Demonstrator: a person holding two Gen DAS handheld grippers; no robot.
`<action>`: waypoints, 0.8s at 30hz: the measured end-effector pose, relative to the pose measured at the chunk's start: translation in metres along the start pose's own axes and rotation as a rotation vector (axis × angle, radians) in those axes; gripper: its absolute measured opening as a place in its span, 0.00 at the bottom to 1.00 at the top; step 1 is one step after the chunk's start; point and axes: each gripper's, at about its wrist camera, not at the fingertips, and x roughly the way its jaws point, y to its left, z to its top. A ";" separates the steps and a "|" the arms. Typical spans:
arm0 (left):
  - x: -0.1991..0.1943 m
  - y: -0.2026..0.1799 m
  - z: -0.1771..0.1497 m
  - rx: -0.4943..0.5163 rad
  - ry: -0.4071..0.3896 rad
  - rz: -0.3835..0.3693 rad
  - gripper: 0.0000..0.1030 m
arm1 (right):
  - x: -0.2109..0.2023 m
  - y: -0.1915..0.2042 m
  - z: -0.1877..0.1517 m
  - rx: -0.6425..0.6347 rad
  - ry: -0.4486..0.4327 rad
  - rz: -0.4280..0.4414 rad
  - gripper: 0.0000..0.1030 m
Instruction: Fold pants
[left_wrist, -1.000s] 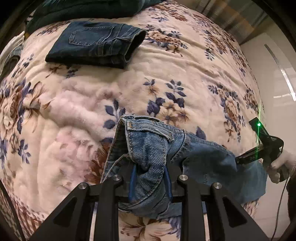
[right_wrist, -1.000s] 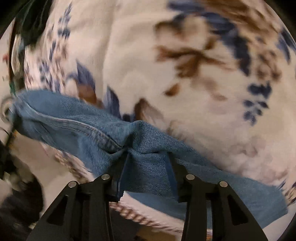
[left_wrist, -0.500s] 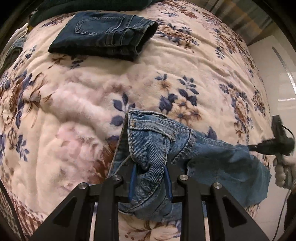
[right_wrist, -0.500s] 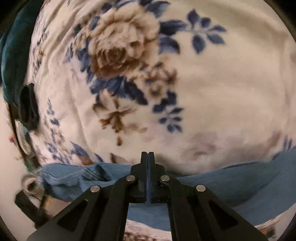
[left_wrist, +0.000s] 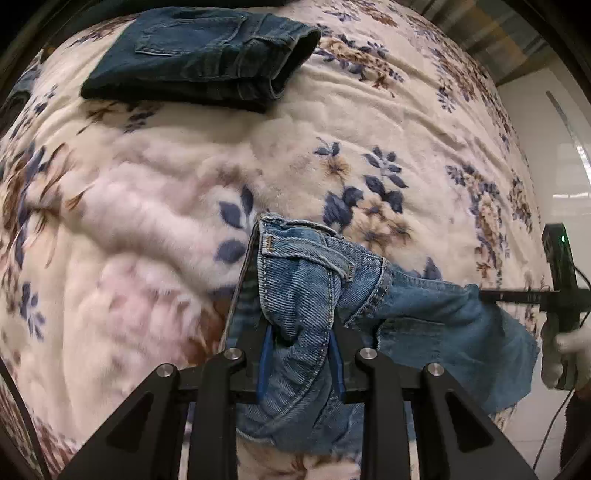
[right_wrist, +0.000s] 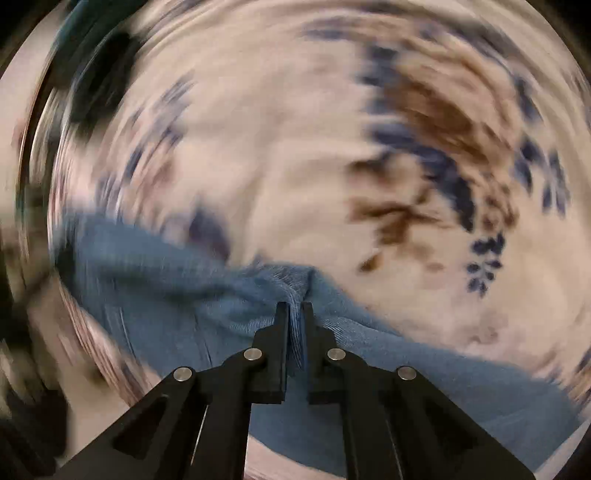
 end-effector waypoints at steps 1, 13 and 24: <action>0.012 0.002 0.006 0.008 0.010 0.020 0.24 | 0.003 -0.004 0.004 0.024 0.004 0.006 0.05; -0.028 0.052 -0.004 -0.243 -0.036 0.088 0.74 | -0.071 0.009 -0.013 -0.008 -0.142 0.056 0.73; -0.008 -0.078 -0.002 0.033 -0.037 0.097 0.75 | -0.006 -0.053 -0.027 0.226 -0.103 0.022 0.00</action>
